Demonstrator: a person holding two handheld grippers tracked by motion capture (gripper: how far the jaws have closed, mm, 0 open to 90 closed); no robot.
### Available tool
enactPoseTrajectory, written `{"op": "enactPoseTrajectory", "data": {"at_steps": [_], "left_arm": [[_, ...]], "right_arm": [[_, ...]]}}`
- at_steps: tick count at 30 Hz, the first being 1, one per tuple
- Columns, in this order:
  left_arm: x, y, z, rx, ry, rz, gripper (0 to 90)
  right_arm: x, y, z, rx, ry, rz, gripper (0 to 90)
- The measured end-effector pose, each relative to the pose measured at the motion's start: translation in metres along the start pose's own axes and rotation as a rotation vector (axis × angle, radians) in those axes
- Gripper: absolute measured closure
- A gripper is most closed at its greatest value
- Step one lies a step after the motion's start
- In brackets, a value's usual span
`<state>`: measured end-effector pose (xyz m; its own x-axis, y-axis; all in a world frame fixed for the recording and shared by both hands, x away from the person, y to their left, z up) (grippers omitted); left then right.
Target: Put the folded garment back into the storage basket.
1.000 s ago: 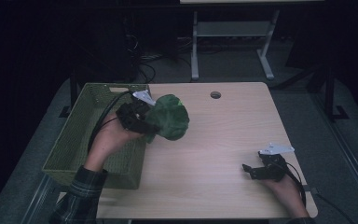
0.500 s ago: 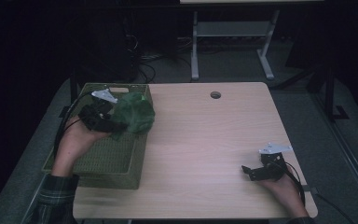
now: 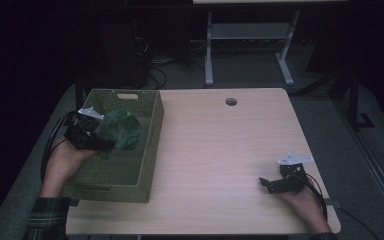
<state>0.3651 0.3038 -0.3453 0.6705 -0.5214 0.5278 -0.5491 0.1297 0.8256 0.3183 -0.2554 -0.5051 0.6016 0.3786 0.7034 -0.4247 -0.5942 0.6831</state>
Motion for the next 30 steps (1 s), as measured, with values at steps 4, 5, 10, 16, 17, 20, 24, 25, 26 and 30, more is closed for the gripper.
{"op": "enactPoseTrajectory", "data": {"at_steps": [4, 5, 10, 16, 17, 20, 24, 25, 26, 30], "left_arm": [[-0.011, -0.018, -0.004, 0.000, 0.013, -0.037, 69.4], [-0.014, -0.023, -0.004, -0.004, 0.022, -0.042, 69.4], [-0.025, -0.044, -0.004, -0.008, 0.030, -0.083, 68.4], [-0.033, -0.061, -0.004, -0.015, 0.038, -0.112, 66.9], [-0.034, -0.064, -0.004, -0.018, 0.041, -0.116, 66.3], [-0.037, -0.069, -0.004, -0.022, 0.040, -0.121, 63.3], [-0.038, -0.071, -0.004, -0.012, 0.034, -0.128, 55.3], [-0.038, -0.070, -0.004, -0.012, 0.038, -0.123, 51.8], [-0.038, -0.070, -0.005, -0.012, 0.040, -0.119, 48.3], [-0.038, -0.065, -0.007, -0.013, 0.052, -0.087, 34.1]], "right_arm": [[0.000, 0.000, 0.000, 0.000, -0.003, 0.000, 0.7], [0.000, 0.000, 0.000, 0.001, -0.002, -0.001, 0.7], [0.000, 0.000, 0.000, 0.004, 0.004, 0.000, 0.7], [0.000, 0.000, -0.001, 0.006, 0.002, 0.001, 0.8], [0.000, 0.000, -0.001, 0.006, 0.003, 0.001, 0.7], [0.000, 0.000, -0.001, 0.006, 0.003, 0.001, 0.7], [0.000, 0.000, -0.001, 0.008, 0.002, 0.001, 0.8], [0.000, 0.000, -0.001, 0.007, 0.005, -0.001, 0.7], [0.000, 0.000, -0.001, 0.007, 0.005, -0.001, 0.7], [0.000, 0.000, -0.001, 0.008, 0.005, 0.000, 0.8]]}}
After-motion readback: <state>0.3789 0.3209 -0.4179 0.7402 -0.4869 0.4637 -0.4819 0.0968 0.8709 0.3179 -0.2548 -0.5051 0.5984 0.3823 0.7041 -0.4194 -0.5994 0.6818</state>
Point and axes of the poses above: each handheld gripper's, and its own axes: y roughly backward along the jaws, x roughly out of its top, z roughly to its right, the point moved 3 cm from there along -y, roughly forward along the jaws, and after that the axes turned 14 degrees about x, right-handed, at the moved point
